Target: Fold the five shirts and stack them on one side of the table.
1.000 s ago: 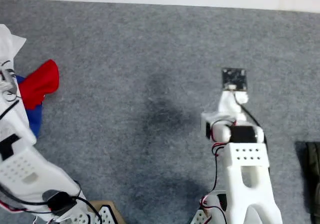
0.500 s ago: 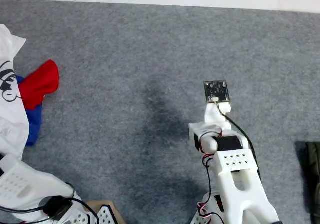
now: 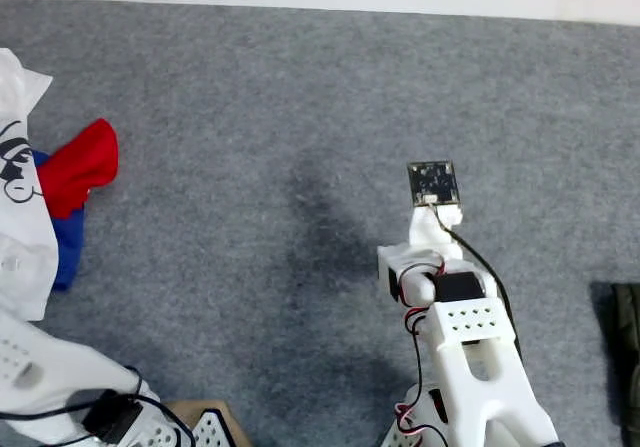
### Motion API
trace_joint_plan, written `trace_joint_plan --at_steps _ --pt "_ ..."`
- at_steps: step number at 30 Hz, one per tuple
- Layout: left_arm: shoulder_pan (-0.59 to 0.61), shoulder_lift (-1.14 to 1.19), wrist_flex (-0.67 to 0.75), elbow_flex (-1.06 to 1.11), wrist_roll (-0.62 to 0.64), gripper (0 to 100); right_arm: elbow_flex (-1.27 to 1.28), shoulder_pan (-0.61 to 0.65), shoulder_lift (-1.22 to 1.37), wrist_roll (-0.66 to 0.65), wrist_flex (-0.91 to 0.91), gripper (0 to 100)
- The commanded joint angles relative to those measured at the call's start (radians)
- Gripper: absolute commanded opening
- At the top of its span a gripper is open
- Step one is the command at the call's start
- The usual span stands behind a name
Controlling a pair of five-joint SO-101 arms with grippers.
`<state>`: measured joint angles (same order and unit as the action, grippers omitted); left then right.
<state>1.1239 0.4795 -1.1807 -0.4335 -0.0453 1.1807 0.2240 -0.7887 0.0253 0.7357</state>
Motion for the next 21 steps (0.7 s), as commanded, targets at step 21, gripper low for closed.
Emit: trace_joint_plan --at_steps 21 --pt "0.079 0.82 -0.221 -1.234 0.209 18 -0.001 0.008 -0.018 0.002 -0.018 16.3"
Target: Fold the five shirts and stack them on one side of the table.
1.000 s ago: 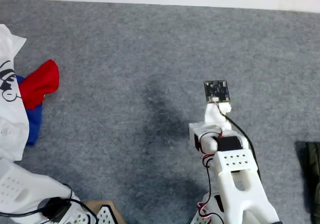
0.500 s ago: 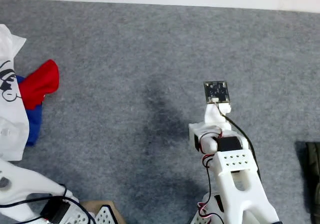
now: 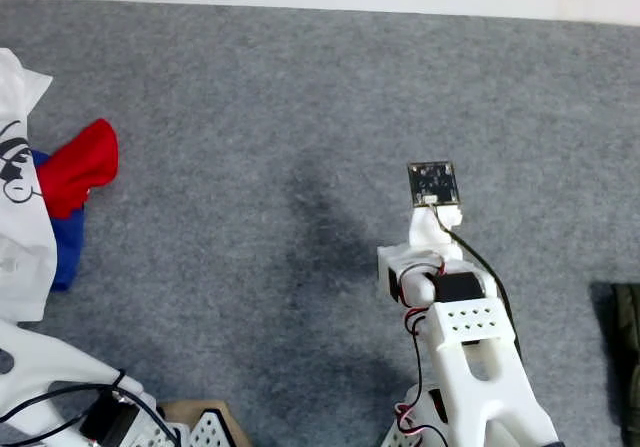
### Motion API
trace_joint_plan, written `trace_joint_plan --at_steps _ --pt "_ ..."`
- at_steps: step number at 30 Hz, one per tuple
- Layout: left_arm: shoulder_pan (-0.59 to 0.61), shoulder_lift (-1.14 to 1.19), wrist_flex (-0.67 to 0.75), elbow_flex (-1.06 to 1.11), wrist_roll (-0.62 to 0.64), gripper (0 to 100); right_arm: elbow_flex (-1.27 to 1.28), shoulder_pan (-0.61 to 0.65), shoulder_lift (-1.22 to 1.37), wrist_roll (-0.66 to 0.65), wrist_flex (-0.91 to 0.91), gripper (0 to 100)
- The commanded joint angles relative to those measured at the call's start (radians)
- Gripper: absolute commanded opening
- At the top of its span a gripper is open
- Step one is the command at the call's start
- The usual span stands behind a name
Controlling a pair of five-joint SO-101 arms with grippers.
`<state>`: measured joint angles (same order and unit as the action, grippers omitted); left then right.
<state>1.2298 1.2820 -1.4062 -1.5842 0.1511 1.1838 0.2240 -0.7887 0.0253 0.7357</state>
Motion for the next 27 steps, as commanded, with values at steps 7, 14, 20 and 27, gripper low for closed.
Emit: trace_joint_plan --at_steps 7,14,20,27 --pt "-0.062 0.047 0.044 -0.082 0.014 18 0.036 0.008 -0.025 0.0 -0.058 16.3" --pt "-0.09 0.047 0.044 -0.082 0.014 0 0.038 0.008 -0.025 0.0 -0.062 16.3" --pt "-0.148 0.045 0.035 -0.082 0.014 1 0.038 0.01 -0.025 0.0 -0.065 16.3" --pt "-0.185 0.041 -0.037 -0.084 0.137 1 0.038 0.01 -0.025 0.0 -0.065 16.3"
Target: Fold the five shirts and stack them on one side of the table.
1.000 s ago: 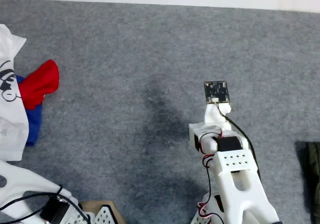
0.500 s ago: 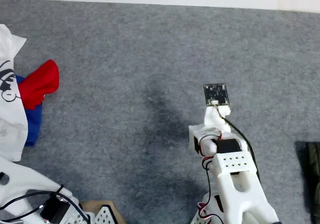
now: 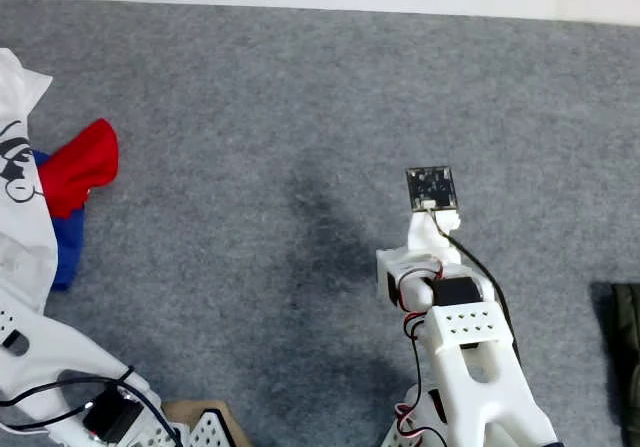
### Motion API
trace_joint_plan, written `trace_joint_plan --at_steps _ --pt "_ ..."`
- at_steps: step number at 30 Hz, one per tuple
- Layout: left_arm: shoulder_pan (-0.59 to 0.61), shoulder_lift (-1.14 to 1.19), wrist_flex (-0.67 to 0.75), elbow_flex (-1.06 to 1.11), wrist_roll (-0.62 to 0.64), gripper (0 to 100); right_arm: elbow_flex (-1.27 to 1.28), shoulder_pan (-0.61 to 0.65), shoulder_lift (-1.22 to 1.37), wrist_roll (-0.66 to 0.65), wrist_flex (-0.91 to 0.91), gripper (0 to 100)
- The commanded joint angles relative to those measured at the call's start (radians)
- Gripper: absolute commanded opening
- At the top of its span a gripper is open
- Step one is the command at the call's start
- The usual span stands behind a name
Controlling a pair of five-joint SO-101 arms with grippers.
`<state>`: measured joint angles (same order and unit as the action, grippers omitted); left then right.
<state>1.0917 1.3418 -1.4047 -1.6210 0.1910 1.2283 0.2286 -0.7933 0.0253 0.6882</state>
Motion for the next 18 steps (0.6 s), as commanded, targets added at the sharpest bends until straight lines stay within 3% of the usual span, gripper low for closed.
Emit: trace_joint_plan --at_steps 1,10,18 --pt "-0.053 -0.021 -0.051 -0.047 0.115 1 -0.007 0.005 -0.021 0.0 -0.018 16.3" --pt "-0.176 -0.028 -0.183 -0.048 0.129 1 -0.007 0.005 -0.021 0.0 -0.018 16.3" --pt "-0.332 -0.171 -0.321 -0.047 0.129 1 -0.007 0.005 -0.019 0.0 -0.019 16.3"
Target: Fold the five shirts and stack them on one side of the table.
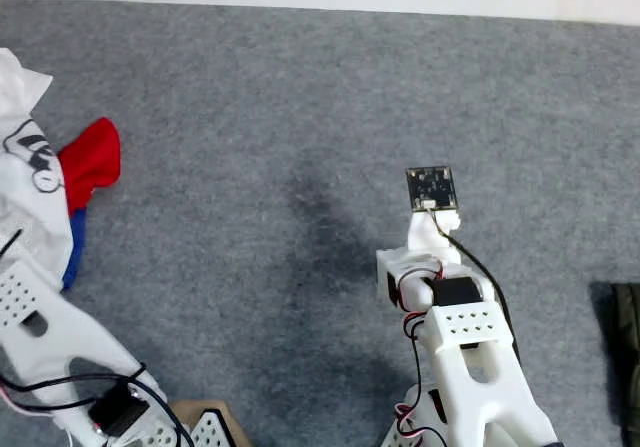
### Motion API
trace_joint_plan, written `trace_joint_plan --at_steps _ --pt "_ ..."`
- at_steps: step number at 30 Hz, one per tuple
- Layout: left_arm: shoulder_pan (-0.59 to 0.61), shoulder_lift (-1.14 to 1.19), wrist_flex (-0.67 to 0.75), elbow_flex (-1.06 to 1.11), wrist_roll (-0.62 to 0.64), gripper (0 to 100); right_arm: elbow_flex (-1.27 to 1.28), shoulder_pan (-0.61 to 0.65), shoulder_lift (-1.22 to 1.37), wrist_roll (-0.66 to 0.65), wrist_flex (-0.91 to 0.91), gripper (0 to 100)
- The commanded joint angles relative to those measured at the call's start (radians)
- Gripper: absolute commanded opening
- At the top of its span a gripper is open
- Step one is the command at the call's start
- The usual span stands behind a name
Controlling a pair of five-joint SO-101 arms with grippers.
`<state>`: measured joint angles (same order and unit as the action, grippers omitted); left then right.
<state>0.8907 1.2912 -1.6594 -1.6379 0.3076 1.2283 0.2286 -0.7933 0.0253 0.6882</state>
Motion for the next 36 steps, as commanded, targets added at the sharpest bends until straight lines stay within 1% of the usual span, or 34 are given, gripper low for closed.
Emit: trace_joint_plan --at_steps 1,8,12,21,24,27,30,31,33,36 --pt "-0.153 -0.137 -0.08 -0.03 0.012 1 -0.007 0.005 -0.021 0.0 -0.019 16.3" --pt "-0.285 -0.216 -0.101 -0.028 0.012 1 -0.007 0.004 -0.015 -0.002 -0.024 16.3" --pt "-0.34 -0.268 -0.103 -0.028 0.012 1 -0.004 0.004 -0.012 -0.041 -0.048 16.3" --pt "-0.506 -0.338 -0.109 -0.027 0.014 1 -0.004 0.004 -0.012 -0.043 -0.048 16.3" --pt "-0.526 -0.358 -0.107 -0.027 0.012 1 -0.004 0.004 -0.012 -0.044 -0.048 16.3" --pt "-0.443 -0.387 -0.103 -0.028 0.009 1 -0.004 0.004 -0.012 -0.046 -0.048 16.3" --pt "-0.289 -0.406 -0.1 -0.028 0.008 2 -0.004 0.004 -0.012 -0.046 -0.048 16.3" --pt "-0.243 -0.406 -0.092 -0.028 0.008 5 -0.004 0.004 -0.012 -0.046 -0.048 16.3" --pt "-0.17 -0.406 -0.089 -0.028 0.011 13 -0.004 0.004 -0.012 -0.048 -0.054 16.3" --pt "-0.125 -0.384 -0.081 -0.028 0.011 26 -0.004 0.004 -0.012 -0.048 -0.07 16.3"
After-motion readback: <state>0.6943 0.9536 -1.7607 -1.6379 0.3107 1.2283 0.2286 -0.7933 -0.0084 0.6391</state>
